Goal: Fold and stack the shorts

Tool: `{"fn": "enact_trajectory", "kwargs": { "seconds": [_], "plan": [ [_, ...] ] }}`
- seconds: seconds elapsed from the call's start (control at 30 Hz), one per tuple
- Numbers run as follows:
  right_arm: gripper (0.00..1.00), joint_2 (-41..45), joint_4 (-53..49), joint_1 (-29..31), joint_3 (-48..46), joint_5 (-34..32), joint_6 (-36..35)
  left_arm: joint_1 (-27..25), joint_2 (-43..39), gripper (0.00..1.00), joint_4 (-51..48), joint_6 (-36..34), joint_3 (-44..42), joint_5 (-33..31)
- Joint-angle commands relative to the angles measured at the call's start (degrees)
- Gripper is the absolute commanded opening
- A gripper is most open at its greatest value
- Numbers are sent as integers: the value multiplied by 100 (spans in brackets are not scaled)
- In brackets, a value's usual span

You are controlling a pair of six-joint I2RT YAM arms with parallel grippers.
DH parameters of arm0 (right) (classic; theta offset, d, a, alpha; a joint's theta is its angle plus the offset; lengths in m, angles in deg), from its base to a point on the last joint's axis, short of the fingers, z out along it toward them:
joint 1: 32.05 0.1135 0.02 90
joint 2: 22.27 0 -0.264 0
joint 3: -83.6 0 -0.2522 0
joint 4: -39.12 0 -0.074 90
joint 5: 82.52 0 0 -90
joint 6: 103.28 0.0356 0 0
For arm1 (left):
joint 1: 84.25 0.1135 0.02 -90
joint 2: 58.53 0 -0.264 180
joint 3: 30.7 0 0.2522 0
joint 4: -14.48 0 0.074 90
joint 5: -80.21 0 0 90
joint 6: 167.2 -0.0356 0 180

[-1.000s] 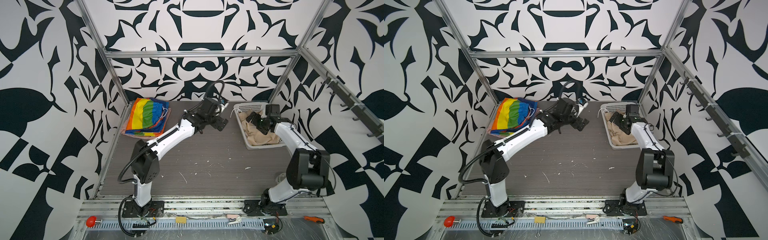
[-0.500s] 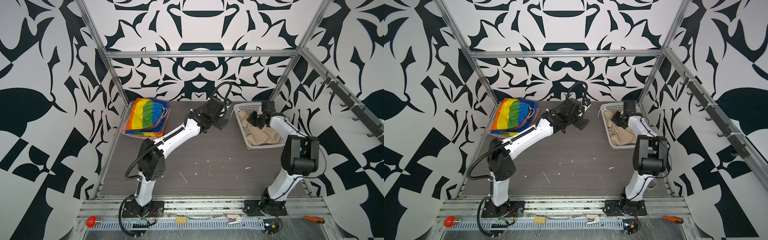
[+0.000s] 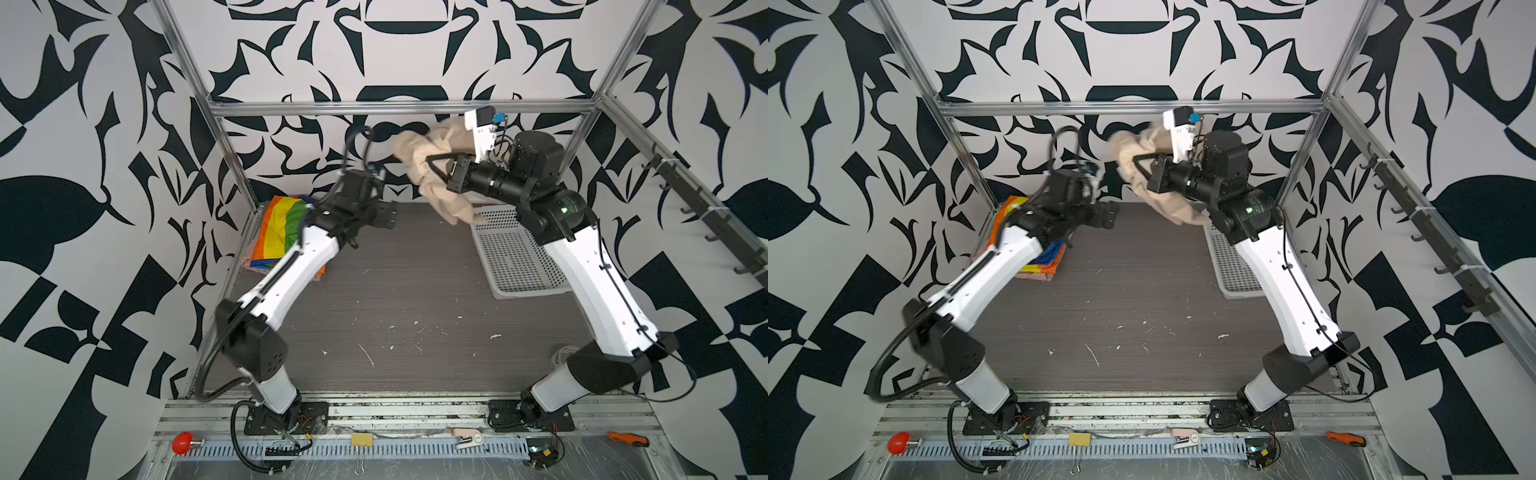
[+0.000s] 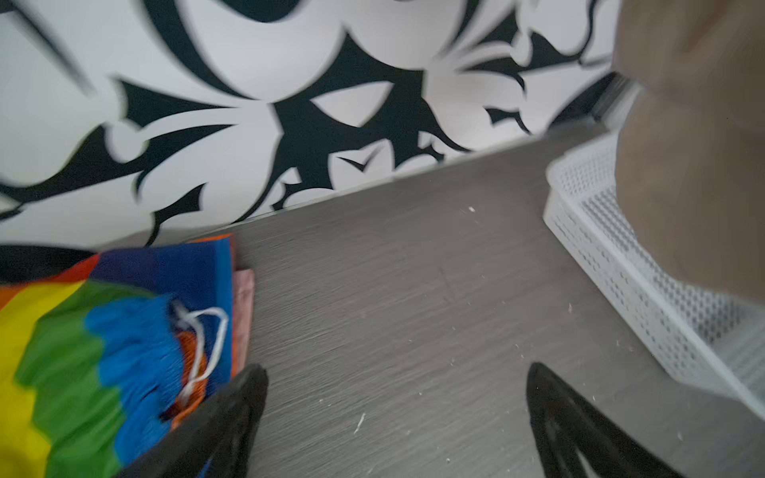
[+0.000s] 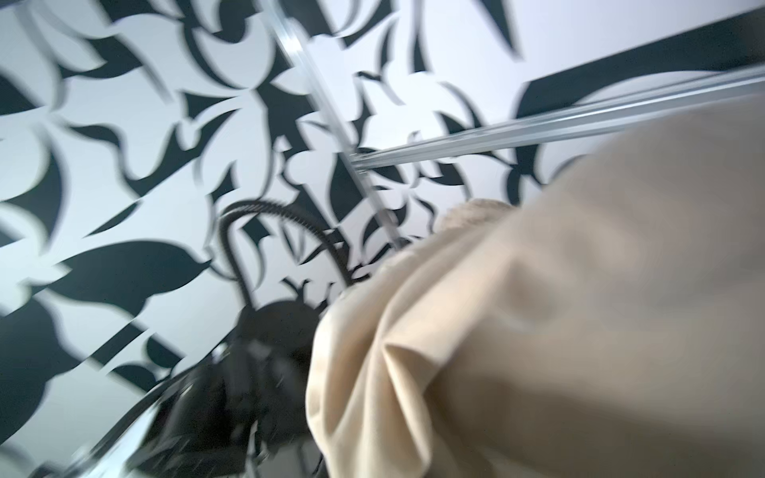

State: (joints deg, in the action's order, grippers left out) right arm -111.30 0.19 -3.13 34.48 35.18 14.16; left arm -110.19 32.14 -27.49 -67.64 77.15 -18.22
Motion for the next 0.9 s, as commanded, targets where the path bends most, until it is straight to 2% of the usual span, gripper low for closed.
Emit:
{"fn": "enact_trajectory", "kwargs": {
  "seconds": [0.0,0.03,0.2,0.37,0.67,0.87],
  "plan": [
    [0,-319,147,-256,-638,-55,81,807,-1009,99,639,1326,-1029,877],
    [0,-406,216,-253,-920,-85,103,966,-1215,99,693,1419,-1273,918],
    [26,-1131,383,-345,-2553,-469,177,1607,-1948,99,596,1672,-2166,1364],
    [48,-1425,529,-510,-3644,-572,266,1801,-2230,99,347,1638,-2685,1647],
    [62,-494,501,-454,-4891,-627,212,1805,-2121,99,380,1774,-3265,2040],
    [65,-759,1341,167,-5305,-488,799,1794,-1455,99,591,2007,-3450,2578]
  ]
}}
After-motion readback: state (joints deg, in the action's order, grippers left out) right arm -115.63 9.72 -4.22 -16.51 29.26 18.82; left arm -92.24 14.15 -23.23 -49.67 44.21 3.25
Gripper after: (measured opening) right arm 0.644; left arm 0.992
